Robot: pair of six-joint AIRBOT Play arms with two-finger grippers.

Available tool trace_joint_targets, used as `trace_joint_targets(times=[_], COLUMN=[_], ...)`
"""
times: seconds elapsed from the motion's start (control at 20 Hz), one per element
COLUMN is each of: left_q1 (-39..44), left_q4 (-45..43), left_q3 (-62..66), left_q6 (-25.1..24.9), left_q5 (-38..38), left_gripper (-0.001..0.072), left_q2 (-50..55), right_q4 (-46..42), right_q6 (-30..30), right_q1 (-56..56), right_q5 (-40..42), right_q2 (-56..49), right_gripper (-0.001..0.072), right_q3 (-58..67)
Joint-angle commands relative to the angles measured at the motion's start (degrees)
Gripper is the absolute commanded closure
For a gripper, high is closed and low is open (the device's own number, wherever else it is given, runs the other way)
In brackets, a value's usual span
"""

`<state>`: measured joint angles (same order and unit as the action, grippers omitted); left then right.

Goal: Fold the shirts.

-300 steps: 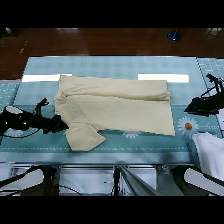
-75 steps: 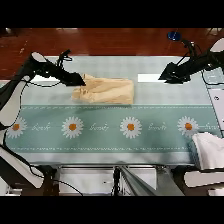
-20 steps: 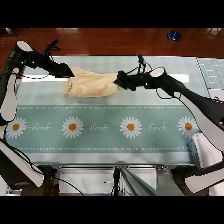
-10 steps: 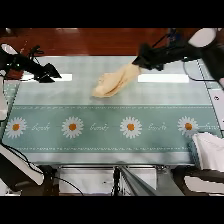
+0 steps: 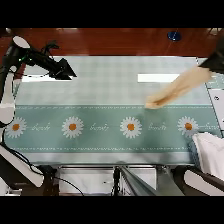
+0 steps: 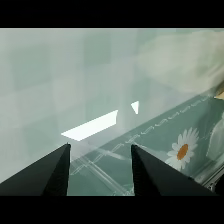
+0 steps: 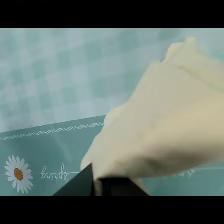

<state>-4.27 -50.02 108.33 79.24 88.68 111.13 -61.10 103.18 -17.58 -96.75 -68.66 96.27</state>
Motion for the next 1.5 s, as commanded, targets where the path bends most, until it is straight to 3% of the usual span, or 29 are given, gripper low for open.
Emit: trace_joint_targets(times=[0.0, 0.3, 0.85, 1.3, 1.45], left_q1=[3.1, 3.2, 3.0, -0.2, -1.3], left_q4=[0.6, 0.7, 3.4, 9.9, 12.5], left_q3=[0.1, 0.1, 0.1, 0.1, 0.1], left_q6=[-1.2, -1.6, -3.5, -5.1, -6.7], left_q5=[-0.2, -0.5, -1.5, -2.1, -2.1], left_gripper=[0.0246, 0.0246, 0.0245, 0.0246, 0.0246], left_q2=[-2.8, -4.9, -5.4, -5.4, -5.4], right_q4=[-0.7, 3.8, 1.1, -9.0, -11.1], right_q6=[1.0, 3.7, 9.3, 13.8, 12.9], right_q1=[-11.0, -22.4, -30.5, -30.7, -35.6], right_q5=[-9.5, -9.5, -9.7, -9.7, -9.9], right_q2=[5.5, 13.9, 15.0, 15.0, 15.0], right_gripper=[0.07, 0.0699, 0.07, 0.07, 0.07], right_q3=[0.2, 0.2, 0.1, -2.5, -2.6])
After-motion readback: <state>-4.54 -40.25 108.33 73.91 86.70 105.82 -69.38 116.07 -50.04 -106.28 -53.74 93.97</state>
